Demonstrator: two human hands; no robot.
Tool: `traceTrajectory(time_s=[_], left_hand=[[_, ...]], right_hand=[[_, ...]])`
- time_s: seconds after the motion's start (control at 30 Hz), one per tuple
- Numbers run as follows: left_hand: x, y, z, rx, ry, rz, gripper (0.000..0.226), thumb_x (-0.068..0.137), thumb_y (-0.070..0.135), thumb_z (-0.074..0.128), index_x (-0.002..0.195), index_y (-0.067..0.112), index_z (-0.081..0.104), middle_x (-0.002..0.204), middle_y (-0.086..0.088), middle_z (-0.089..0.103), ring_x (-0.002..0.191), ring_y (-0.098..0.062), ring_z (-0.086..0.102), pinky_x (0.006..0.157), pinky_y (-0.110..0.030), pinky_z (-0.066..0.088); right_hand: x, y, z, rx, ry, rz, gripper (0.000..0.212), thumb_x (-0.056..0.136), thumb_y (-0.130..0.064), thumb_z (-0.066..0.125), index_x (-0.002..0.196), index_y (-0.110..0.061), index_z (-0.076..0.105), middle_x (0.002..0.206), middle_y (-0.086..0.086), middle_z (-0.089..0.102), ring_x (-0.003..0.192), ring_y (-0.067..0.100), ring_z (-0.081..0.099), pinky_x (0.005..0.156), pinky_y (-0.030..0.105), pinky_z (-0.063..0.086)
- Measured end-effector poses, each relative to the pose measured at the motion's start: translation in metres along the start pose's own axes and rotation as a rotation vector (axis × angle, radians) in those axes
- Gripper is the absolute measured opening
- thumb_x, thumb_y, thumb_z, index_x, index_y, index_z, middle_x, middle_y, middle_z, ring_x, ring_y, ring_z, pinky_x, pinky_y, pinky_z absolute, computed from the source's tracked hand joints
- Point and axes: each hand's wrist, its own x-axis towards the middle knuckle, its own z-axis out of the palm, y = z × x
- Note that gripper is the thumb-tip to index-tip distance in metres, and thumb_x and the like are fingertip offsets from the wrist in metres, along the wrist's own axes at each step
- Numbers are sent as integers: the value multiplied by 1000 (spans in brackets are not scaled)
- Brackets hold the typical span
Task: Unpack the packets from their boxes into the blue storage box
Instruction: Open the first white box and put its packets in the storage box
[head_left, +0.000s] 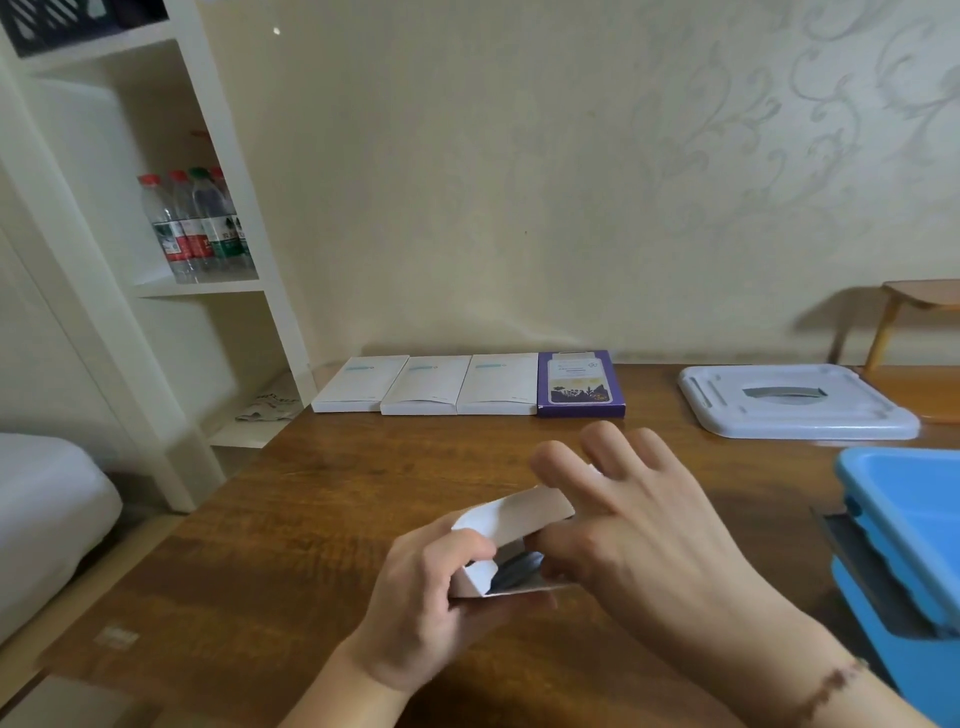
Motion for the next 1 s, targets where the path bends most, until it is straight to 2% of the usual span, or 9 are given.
traceTrajectory(time_s=[0.2, 0.3, 0.4, 0.5, 0.63, 0.77, 0.83, 0.9, 1.0], left_hand=[[0, -2, 6, 204, -107, 31, 47, 85, 36, 76, 113, 17, 42, 117, -1, 58, 97, -14, 68, 75, -28, 59], [-5, 5, 14, 295, -200, 32, 49, 84, 33, 74, 118, 18, 42, 118, -1, 56, 93, -15, 64, 71, -30, 59], [-12, 13, 22, 338, -215, -29, 63, 70, 30, 80, 120, 17, 43, 122, 1, 53, 98, -15, 59, 74, -27, 57], [-18, 22, 32, 392, -328, 8, 70, 65, 23, 83, 121, 19, 41, 124, 0, 51, 92, -18, 61, 62, -31, 59], [-13, 27, 37, 408, -435, -37, 73, 63, 22, 86, 117, 19, 38, 123, -3, 49, 85, -22, 66, 54, -32, 57], [-6, 28, 30, 194, -492, -98, 71, 70, 38, 80, 123, 26, 33, 134, 7, 46, 103, -11, 61, 76, -24, 56], [-1, 14, 12, 28, -626, -271, 104, 62, 60, 83, 142, 38, 21, 146, 30, 30, 119, 7, 48, 101, -14, 42], [7, -13, -8, -66, -840, -507, 136, 50, 72, 83, 150, 45, -5, 154, 37, 1, 139, 8, 24, 119, -29, 24], [18, -44, -19, 12, -1207, -714, 140, 48, 67, 85, 132, 68, -27, 130, 50, -38, 139, 3, -29, 115, -41, -13]], right_hand=[[-12, -5, 32, 84, 68, 200, 16, 61, -28, 86, 64, -29, 71, 85, -2, 44, 75, 21, 38, 58, 31, 22], [-29, -26, 45, 297, 63, 656, 13, 64, -28, 82, 63, -35, 70, 71, -11, 44, 65, 14, 44, 46, 22, 24], [-36, -29, 52, 910, -13, 1053, 11, 79, -38, 70, 72, -46, 75, 68, -7, 63, 63, 1, 54, 51, 23, 41], [-31, -25, 56, 1326, -114, 1157, 23, 82, -14, 63, 65, -14, 77, 67, 9, 72, 59, 8, 54, 56, 25, 39], [-25, -21, 57, 1441, -138, 1270, 23, 85, -7, 61, 69, -8, 78, 53, -2, 68, 41, 4, 58, 40, 14, 38], [-28, -14, 55, 1486, -143, 1320, 19, 87, -2, 60, 75, -4, 75, 42, -6, 60, 27, -1, 44, 29, 10, 27], [-31, -11, 56, 1471, -179, 1337, 18, 87, 2, 59, 78, -6, 72, 42, -3, 61, 26, 1, 43, 30, 12, 26], [-31, -6, 57, 1431, -227, 1334, 16, 88, -1, 59, 83, -10, 71, 45, -4, 63, 27, 1, 45, 31, 13, 28], [-29, -4, 61, 1408, -222, 1325, 14, 89, -1, 60, 88, -9, 71, 45, -7, 63, 31, 0, 51, 32, 12, 33]])
